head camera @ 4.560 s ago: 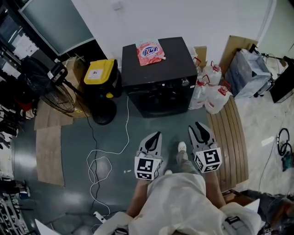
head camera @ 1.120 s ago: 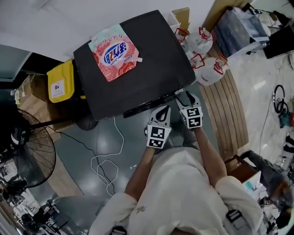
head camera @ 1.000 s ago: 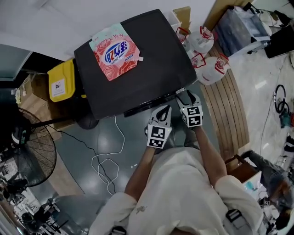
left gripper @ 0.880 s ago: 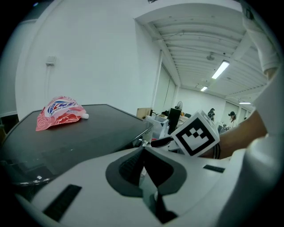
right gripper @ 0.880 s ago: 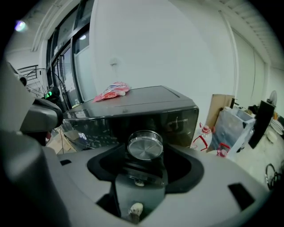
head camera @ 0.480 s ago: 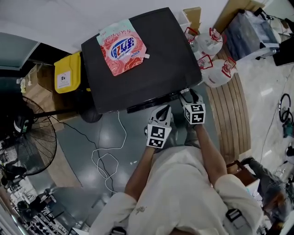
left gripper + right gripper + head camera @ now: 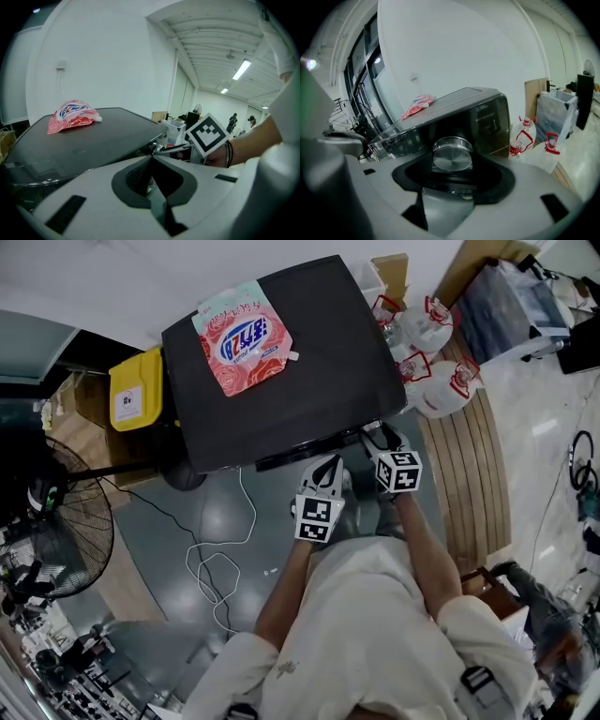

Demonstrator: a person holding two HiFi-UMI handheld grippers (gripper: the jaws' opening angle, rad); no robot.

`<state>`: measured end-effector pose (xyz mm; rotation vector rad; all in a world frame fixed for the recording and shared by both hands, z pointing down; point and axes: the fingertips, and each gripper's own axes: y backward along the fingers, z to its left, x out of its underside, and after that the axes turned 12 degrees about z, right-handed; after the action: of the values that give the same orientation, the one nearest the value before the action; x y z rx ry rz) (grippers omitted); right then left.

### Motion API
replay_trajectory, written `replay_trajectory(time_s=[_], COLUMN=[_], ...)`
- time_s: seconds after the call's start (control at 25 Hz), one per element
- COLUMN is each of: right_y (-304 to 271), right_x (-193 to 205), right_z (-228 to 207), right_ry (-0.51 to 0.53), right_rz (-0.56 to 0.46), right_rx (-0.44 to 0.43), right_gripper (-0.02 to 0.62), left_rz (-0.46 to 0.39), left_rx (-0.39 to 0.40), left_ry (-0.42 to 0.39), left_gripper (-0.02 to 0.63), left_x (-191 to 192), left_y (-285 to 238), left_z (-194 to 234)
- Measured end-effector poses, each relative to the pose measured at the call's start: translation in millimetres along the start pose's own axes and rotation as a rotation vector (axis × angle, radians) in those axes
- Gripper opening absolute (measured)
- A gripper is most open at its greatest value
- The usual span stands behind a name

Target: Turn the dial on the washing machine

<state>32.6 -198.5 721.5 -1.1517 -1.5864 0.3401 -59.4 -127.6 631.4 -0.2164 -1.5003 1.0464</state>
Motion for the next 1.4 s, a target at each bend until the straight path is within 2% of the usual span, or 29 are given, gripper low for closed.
replay_trajectory(time_s=[1.4], right_y=[1.4], right_x=[-2.0], right_z=[-2.8], right_ry=[-0.366], right_rz=[-0.069], right_rx=[-0.286], right_gripper=[0.275], left_rz=[0.005], left_rx=[0.025], left_ry=[-0.012], left_gripper=[0.012], left_x=[-5.5], left_y=[-9.8], left_z=[-6.7])
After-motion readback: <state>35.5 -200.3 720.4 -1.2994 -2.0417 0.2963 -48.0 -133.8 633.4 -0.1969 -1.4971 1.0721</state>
